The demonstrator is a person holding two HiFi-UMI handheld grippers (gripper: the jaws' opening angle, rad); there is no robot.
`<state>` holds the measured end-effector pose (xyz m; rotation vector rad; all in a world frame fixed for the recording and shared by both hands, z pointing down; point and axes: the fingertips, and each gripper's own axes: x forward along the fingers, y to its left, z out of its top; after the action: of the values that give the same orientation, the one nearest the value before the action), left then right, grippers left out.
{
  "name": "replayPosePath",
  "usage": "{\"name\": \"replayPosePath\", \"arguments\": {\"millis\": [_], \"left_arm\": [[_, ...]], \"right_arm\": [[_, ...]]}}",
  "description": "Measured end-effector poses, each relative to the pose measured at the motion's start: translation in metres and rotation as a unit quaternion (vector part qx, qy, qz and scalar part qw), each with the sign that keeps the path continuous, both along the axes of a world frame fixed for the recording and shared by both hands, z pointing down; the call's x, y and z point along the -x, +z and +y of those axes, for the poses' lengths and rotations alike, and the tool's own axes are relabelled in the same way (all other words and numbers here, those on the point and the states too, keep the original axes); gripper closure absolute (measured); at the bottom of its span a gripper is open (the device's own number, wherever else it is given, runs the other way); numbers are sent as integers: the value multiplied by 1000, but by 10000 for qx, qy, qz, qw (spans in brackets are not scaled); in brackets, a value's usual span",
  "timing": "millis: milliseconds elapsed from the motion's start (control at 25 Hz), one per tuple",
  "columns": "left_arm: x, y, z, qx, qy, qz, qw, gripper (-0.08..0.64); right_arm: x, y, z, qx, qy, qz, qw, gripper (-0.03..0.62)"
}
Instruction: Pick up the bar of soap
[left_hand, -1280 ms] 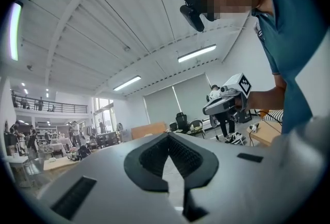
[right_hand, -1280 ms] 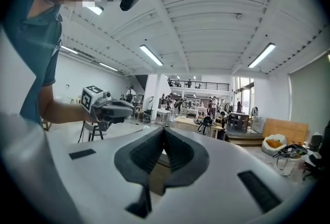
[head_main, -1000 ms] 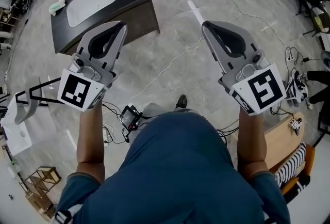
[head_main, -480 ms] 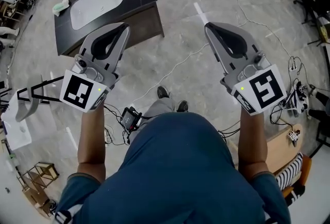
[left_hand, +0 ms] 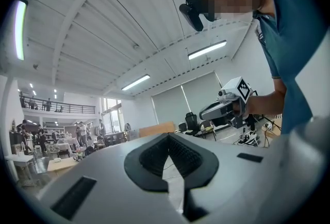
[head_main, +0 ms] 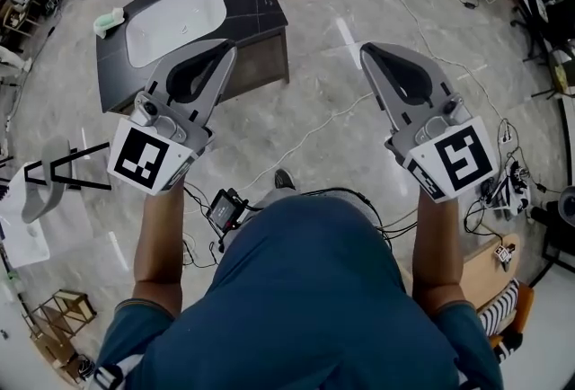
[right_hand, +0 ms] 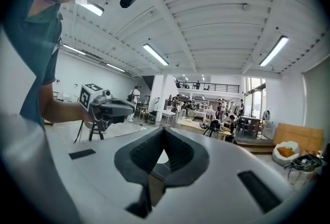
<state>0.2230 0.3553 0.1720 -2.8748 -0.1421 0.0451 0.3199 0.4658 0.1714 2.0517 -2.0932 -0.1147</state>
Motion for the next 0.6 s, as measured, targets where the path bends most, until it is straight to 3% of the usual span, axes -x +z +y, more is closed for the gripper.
{"name": "replayPosePath", "arguments": {"millis": [240,600], "left_arm": [[-12,-1,-25,59,-165,-32,9998,558],[-61,3,-59,32,-823,-109,9965,558]], "right_arm": [[-16,2,-26,58,-164,-28,9998,577],[-82,10,-66,12,-690,-144,9975,577]]}}
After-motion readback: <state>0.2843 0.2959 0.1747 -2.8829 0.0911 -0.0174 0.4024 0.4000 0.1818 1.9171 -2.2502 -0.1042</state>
